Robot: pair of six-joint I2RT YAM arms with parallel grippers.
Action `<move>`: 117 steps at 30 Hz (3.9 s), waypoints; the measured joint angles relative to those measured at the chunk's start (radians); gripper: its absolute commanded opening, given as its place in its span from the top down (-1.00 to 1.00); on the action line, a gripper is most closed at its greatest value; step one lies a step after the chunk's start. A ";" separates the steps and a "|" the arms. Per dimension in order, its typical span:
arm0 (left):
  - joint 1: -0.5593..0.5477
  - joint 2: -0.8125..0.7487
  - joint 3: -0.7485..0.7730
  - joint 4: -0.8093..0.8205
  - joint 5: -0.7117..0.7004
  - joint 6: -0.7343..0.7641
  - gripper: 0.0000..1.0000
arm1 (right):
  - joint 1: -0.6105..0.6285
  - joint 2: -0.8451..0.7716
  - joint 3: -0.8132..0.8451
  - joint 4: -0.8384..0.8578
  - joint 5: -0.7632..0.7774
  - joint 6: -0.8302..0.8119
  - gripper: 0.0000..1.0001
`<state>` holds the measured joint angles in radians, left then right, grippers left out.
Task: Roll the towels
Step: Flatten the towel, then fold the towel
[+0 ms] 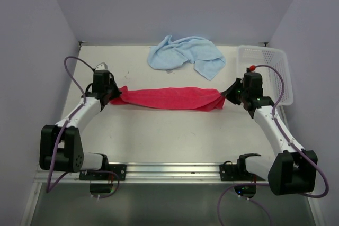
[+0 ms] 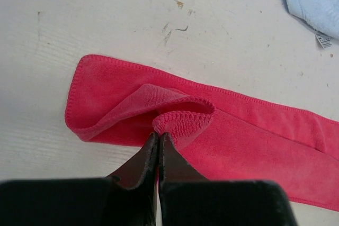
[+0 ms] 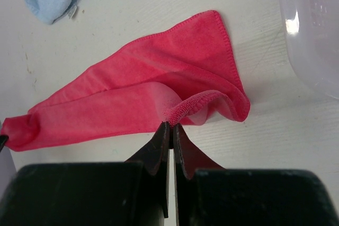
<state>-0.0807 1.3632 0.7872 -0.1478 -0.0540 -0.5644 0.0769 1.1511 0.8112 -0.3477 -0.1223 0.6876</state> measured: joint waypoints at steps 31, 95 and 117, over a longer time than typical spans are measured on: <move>0.285 -0.135 0.304 -0.252 0.073 -0.136 1.00 | -0.039 0.007 0.246 -0.015 -0.016 0.019 1.00; 0.277 0.104 0.082 -0.137 0.031 -0.218 1.00 | -0.039 0.114 -0.055 -0.025 0.075 0.047 1.00; 0.236 0.264 0.209 -0.118 0.024 -0.218 1.00 | -0.039 0.277 0.020 0.018 0.132 0.047 1.00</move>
<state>0.1555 1.6268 0.9958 -0.2661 -0.0303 -0.7826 0.0383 1.4277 0.8314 -0.3294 0.0093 0.7349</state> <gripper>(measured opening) 0.012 0.029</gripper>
